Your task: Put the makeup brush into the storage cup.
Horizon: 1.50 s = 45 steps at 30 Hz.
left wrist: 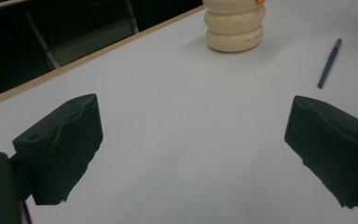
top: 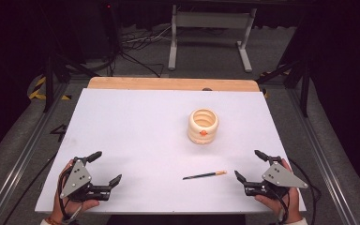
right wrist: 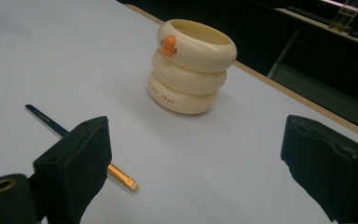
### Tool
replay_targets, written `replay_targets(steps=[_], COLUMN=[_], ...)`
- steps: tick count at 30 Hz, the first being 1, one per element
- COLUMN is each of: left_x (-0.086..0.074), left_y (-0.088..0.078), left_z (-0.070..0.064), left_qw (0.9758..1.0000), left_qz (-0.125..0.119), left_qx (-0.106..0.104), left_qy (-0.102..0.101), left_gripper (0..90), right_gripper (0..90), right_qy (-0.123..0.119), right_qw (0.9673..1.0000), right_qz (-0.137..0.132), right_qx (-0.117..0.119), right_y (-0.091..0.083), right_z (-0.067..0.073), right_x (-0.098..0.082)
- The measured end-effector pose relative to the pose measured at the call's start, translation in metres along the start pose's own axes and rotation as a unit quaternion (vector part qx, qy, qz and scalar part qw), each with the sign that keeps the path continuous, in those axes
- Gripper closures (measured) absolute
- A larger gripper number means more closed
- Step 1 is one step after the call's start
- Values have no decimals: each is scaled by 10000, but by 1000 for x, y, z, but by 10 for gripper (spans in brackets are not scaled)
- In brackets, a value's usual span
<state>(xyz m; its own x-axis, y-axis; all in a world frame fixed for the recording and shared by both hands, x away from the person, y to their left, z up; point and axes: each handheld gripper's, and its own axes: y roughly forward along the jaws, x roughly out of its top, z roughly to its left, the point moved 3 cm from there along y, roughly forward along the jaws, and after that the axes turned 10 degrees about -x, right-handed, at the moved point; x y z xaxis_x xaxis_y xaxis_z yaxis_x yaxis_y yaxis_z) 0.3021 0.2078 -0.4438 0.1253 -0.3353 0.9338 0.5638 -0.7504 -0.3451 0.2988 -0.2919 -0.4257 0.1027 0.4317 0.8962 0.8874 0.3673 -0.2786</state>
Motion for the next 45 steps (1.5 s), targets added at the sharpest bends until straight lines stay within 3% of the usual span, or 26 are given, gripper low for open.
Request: replay_targets(steps=[6, 10, 12, 17, 20, 23, 25, 26, 27, 28, 31, 33, 35, 37, 41, 43, 44, 45], left_x=[-1, -1, -1, -2, -3, -3, -3, -3, -3, -3, -4, -4, -4, -4, -4, -4, -4, -4], left_y=[1, 2, 2, 4, 5, 6, 7, 7, 7, 8, 9, 9, 10, 11, 13, 13, 13, 13], left_z=[-1, -2, -2, -2, -3, -3, -4, -4, -4, -4, -5, -5, -5, -5, -6, -6, -7, -7], left_qw=[10000, 10000, 10000, 9999, 9999, 9998, 9998, 9997, 9997, 9997, 9996, 9996, 9995, 9995, 9992, 9991, 9991, 9991], left_qz=[42, 48, 57, 90, 106, 133, 169, 184, 184, 180, 205, 211, 230, 247, 308, 321, 329, 331], left_qx=[-43, -57, -57, -92, -123, -132, -136, -135, -135, -141, -172, -181, -196, -204, -257, -264, -271, -275], left_qy=[7, 21, 12, -17, -57, -16, 4, 25, 25, 20, 7, 1, 14, 22, 69, 68, 66, 71], left_gripper=[53, 53, 53, 55, 57, 57, 58, 58, 58, 58, 59, 59, 60, 60, 62, 63, 64, 64], right_gripper=[138, 213, 234, 247, 277, 330, 371, 382, 382, 398, 452, 470, 484, 511, 550, 574, 588, 605], right_qy=[-51, -58, -161, -507, -1031, -1501, -1843, -2035, -2035, -2159, -2523, -2636, -2804, -2851, -3034, -3079, -3117, -3143], right_qw=[9997, 9976, 9946, 9825, 9705, 9547, 9409, 9324, 9324, 9262, 9015, 8919, 8801, 8736, 8564, 8511, 8462, 8433], right_qz=[142, 385, 588, 1143, 1469, 1752, 1974, 2118, 2118, 2219, 2550, 2694, 2848, 2961, 3139, 3180, 3223, 3263], right_qx=[211, 571, 843, 1381, 1608, 1878, 2044, 2103, 2103, 2152, 2422, 2498, 2563, 2606, 2756, 2821, 2880, 2890], right_y=[3, 6, 9, 22, 32, 42, 48, 52, 52, 55, 67, 72, 76, 80, 87, 90, 92, 94], right_z=[-1, -2, -2, 1, 7, 15, 20, 23, 23, 25, 32, 34, 37, 39, 43, 45, 46, 46], right_x=[4, 8, 8, 13, 18, 28, 32, 34, 34, 35, 36, 34, 33, 32, 31, 31, 31, 30])
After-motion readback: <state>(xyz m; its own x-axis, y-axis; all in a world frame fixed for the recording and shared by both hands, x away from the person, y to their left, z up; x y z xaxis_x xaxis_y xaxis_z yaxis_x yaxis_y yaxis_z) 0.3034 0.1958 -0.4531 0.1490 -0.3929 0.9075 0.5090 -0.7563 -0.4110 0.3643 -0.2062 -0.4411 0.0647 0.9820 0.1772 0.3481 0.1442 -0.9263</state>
